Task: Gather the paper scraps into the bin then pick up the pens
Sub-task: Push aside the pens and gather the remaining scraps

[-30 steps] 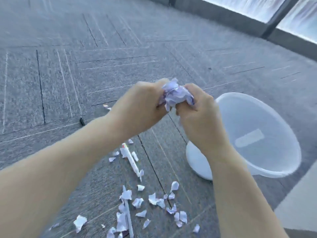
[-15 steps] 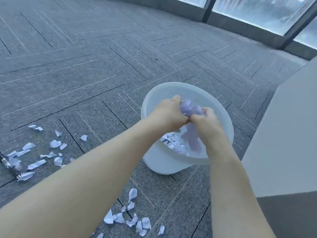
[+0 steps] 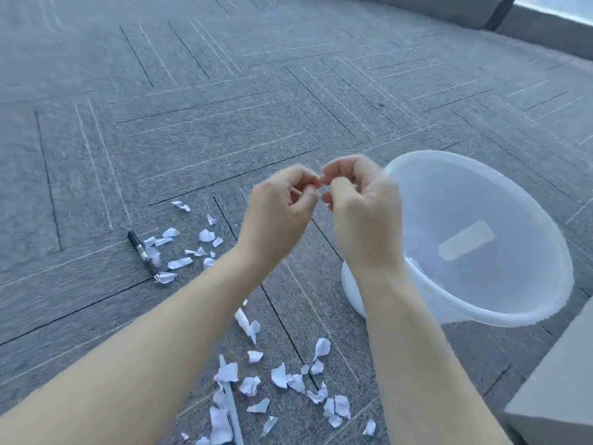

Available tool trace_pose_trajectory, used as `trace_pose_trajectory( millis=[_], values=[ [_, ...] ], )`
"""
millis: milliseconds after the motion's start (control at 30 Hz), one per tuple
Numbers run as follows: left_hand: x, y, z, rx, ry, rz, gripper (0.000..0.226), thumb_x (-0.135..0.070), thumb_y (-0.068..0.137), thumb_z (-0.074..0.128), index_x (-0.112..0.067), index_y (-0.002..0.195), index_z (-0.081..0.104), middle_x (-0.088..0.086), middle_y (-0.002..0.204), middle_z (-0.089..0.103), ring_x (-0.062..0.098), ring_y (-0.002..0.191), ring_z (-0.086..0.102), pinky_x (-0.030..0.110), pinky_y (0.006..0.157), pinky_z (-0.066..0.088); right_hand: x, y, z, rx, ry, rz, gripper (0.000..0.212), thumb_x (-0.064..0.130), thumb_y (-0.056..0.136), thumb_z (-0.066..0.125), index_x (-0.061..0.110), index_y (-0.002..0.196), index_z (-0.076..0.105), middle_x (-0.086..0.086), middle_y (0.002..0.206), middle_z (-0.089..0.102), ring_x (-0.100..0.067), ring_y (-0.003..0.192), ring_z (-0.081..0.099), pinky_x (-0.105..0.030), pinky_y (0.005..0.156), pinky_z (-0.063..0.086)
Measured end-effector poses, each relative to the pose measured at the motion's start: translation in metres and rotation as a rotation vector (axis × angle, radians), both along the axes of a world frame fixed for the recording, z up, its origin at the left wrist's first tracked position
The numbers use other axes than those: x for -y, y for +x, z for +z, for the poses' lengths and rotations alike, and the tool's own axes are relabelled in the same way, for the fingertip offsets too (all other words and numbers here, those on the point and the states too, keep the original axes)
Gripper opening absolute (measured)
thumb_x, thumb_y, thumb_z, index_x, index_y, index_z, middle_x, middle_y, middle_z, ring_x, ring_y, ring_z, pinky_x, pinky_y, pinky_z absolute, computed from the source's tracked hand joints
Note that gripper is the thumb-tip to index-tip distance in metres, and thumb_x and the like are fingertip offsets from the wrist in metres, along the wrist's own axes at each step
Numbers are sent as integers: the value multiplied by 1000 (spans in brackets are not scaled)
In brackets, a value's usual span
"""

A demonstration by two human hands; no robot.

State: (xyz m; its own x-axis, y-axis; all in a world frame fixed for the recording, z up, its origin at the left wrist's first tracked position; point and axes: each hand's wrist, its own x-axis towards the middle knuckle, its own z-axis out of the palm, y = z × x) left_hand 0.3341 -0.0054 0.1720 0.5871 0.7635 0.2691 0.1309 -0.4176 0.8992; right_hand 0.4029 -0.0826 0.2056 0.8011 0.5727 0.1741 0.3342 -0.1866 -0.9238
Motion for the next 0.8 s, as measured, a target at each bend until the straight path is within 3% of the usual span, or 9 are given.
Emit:
trace_pose_trajectory(
  millis=[100,233,367,467,533,667,800],
  values=[
    [-18,-57,-53,-245,1,107,13,-13,87,55,-17,85,67,-11,63,58,3,54,49,20,52,34,-28,-38,-55,24,-195,233,22,7,81,51,21,84,69,8,73,66,-14,72,59,-29,68,45],
    [-34,-133,-126,-547,-126,235,24,-11,86,51,-18,103,67,2,106,67,19,93,61,29,81,46,-55,-73,-139,127,-515,536,34,8,89,48,18,118,64,-5,121,63,-25,112,54,-37,91,46],
    [-46,-177,-168,-749,-228,252,46,-8,89,43,-15,134,46,6,143,42,21,127,42,31,104,33,-92,-87,-190,274,-769,714,53,17,93,45,27,144,37,-5,154,29,-34,138,23,-45,107,32],
    [-64,-179,-176,-754,-213,249,58,-2,89,38,-12,145,28,6,155,21,21,142,20,35,115,19,-130,-80,-206,419,-918,759,60,30,93,43,34,149,23,-6,163,5,-38,147,5,-50,116,20],
    [-83,-172,-179,-756,-175,245,64,2,87,37,-11,147,21,6,157,14,21,144,13,35,117,15,-157,-77,-216,478,-960,778,64,40,93,43,36,151,17,-6,164,0,-40,147,0,-50,118,14],
    [-115,-155,-184,-864,-109,197,70,1,85,39,-11,149,12,7,159,7,23,145,8,39,116,18,-182,-84,-229,478,-962,845,61,40,96,42,29,152,22,-8,163,6,-38,148,-1,-45,121,6],
    [-120,-170,-189,-1027,35,273,73,-12,84,59,-15,146,19,10,153,20,33,133,29,46,101,38,-140,-111,-228,560,-727,959,45,25,94,46,17,138,49,-7,148,41,-30,138,30,-43,107,34]
  ],
)
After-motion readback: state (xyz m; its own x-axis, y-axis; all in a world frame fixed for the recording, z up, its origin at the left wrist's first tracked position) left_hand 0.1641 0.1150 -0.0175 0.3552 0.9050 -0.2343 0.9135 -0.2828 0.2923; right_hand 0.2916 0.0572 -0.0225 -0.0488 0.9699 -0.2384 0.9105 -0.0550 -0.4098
